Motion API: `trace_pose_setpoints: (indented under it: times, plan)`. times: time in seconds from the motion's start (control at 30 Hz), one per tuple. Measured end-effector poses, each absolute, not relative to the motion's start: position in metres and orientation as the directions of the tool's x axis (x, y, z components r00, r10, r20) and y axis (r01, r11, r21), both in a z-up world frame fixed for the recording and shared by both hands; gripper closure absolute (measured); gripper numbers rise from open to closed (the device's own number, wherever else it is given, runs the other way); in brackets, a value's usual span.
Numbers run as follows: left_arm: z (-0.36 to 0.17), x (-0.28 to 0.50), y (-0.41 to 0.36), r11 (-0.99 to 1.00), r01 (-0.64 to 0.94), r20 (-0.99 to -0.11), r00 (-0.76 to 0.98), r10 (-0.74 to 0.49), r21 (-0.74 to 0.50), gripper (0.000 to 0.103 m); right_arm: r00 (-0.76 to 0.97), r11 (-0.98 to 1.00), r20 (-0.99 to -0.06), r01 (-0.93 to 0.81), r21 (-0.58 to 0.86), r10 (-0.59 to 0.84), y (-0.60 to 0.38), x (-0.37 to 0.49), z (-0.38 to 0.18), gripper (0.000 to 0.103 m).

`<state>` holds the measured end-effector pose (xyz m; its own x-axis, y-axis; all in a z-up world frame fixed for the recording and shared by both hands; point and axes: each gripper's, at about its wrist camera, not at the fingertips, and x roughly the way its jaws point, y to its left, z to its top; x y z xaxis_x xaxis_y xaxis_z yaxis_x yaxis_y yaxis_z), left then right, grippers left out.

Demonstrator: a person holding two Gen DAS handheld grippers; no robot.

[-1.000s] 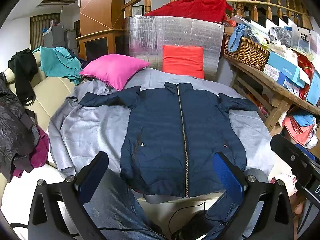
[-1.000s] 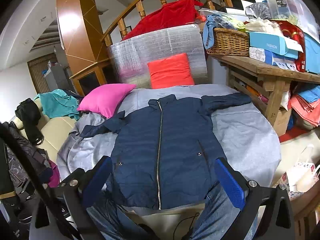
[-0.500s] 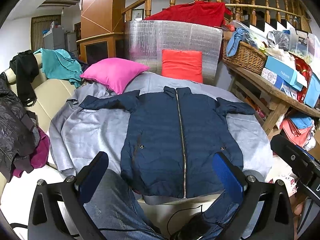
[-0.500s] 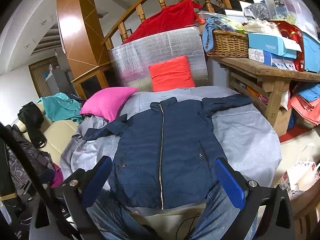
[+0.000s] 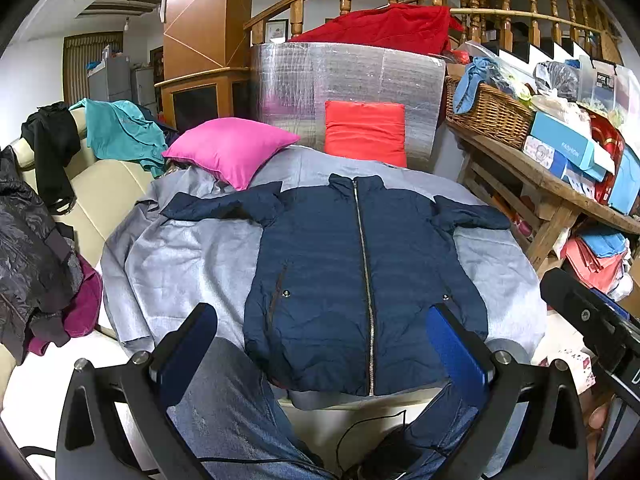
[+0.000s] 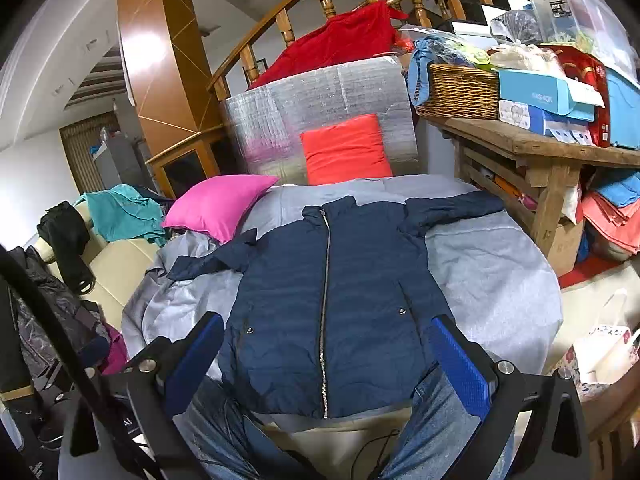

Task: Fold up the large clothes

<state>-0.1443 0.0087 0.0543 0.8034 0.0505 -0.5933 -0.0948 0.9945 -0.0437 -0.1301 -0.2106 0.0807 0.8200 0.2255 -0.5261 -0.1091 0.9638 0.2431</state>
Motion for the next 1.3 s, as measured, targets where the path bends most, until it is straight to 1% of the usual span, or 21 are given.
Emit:
trace_pose_setpoints:
  times: [0.5, 0.67, 0.83, 0.9, 1.03, 1.2, 1.3]
  plan:
    - [0.034, -0.114, 0.016, 0.992, -0.122, -0.643, 0.762, 0.081, -0.020, 0.000, 0.804, 0.969, -0.556, -0.094, 0.229, 0.210, -0.208, -0.101, 0.059, 0.000]
    - [0.025, -0.095, 0.014, 0.993, -0.121, -0.668, 0.739, 0.089, -0.002, 0.000, 0.793, 0.963, -0.568, -0.086, 0.254, 0.220, -0.213, -0.081, 0.052, 0.000]
    - [0.019, -0.076, 0.011, 0.993, -0.116, -0.682, 0.726, 0.091, 0.008, 0.000, 0.807, 0.956, -0.548, -0.066, 0.286, 0.220, -0.219, -0.064, 0.049, 0.000]
    - [0.017, -0.068, 0.011, 0.993, -0.113, -0.686, 0.722, 0.092, 0.014, 0.000, 0.812, 0.960, -0.548, -0.051, 0.276, 0.200, -0.220, -0.054, 0.049, 0.000]
    - [0.013, -0.049, 0.007, 0.994, -0.105, -0.692, 0.716, 0.092, 0.024, 0.000, 0.823, 0.972, -0.538, -0.073, 0.222, 0.185, -0.216, -0.035, 0.051, 0.000]
    - [0.017, -0.017, -0.003, 0.997, -0.072, -0.681, 0.728, 0.080, 0.040, 0.000, 0.785, 0.940, -0.545, -0.131, 0.316, 0.293, -0.232, 0.002, 0.052, 0.000]
    - [0.024, 0.012, -0.013, 0.998, -0.048, -0.663, 0.746, 0.056, 0.031, 0.000, 0.775, 0.931, -0.551, -0.127, 0.342, 0.308, -0.248, 0.029, 0.056, 0.000]
